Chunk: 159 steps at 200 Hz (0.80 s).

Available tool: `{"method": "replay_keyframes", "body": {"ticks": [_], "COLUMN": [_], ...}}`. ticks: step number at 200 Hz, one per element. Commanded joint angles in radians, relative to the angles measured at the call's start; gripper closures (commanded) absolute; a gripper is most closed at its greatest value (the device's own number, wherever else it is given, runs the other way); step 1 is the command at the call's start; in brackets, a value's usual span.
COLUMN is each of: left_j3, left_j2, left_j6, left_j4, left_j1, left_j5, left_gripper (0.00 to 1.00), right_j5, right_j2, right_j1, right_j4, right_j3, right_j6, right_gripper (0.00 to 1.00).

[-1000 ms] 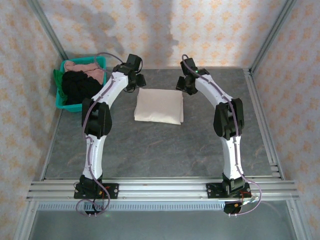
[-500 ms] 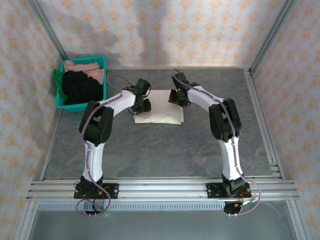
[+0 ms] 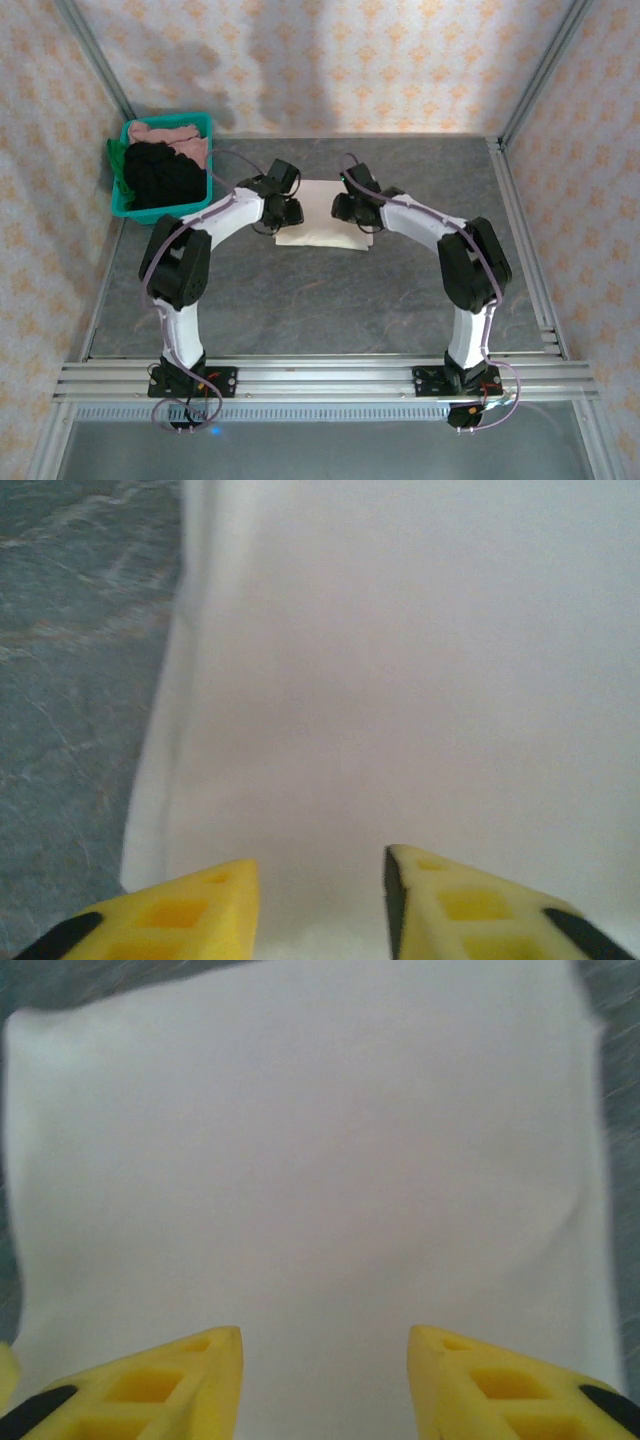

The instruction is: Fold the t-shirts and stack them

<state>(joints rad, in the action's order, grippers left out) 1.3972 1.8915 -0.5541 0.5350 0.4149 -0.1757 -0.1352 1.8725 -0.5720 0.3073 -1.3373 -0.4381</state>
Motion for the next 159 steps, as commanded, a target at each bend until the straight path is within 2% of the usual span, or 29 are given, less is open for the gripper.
{"method": "replay_keyframes", "body": {"ticks": [1,20,71,91,98,108,124,148,159], "left_j3": [-0.1,-0.178,-0.218,-0.199,-0.194,-0.189,-0.189,-0.232,-0.268], "left_j2": [-0.037,-0.037,-0.071,-0.124,-0.145,-0.182,-0.247,-0.344,-0.392], "left_j6": [-0.022,-0.053,-0.043,-0.025,-0.02,-0.016,-0.011,-0.011,-0.018], "left_j4": [-0.022,-0.053,-0.06,-0.022,-0.011,0.004,0.03,0.044,0.037], "left_j1": [0.03,0.028,0.02,0.021,0.019,0.018,0.012,-0.011,-0.027], "left_j5": [0.019,0.027,0.027,0.042,0.047,0.059,0.092,0.136,0.151], "left_gripper": [0.69,0.73,0.75,0.73,0.7,0.59,0.47,0.36,0.26], "right_j5": [0.046,0.113,0.213,0.255,0.251,0.232,0.208,0.207,0.227], "right_j2": [-0.017,-0.017,-0.08,-0.16,-0.184,-0.203,-0.175,-0.004,0.092], "right_j1": [-0.053,-0.088,-0.049,-0.052,-0.056,-0.071,-0.097,-0.101,-0.101], "right_j4": [-0.055,-0.043,0.048,0.076,0.071,0.046,0.015,0.084,0.151], "right_j3": [0.087,0.141,0.223,0.23,0.226,0.216,0.165,-0.013,-0.119], "right_j6": [-0.04,-0.065,-0.047,-0.015,-0.001,0.02,0.059,0.093,0.103], "right_gripper": [0.55,0.56,0.57,0.51,0.47,0.4,0.34,0.32,0.33]}}
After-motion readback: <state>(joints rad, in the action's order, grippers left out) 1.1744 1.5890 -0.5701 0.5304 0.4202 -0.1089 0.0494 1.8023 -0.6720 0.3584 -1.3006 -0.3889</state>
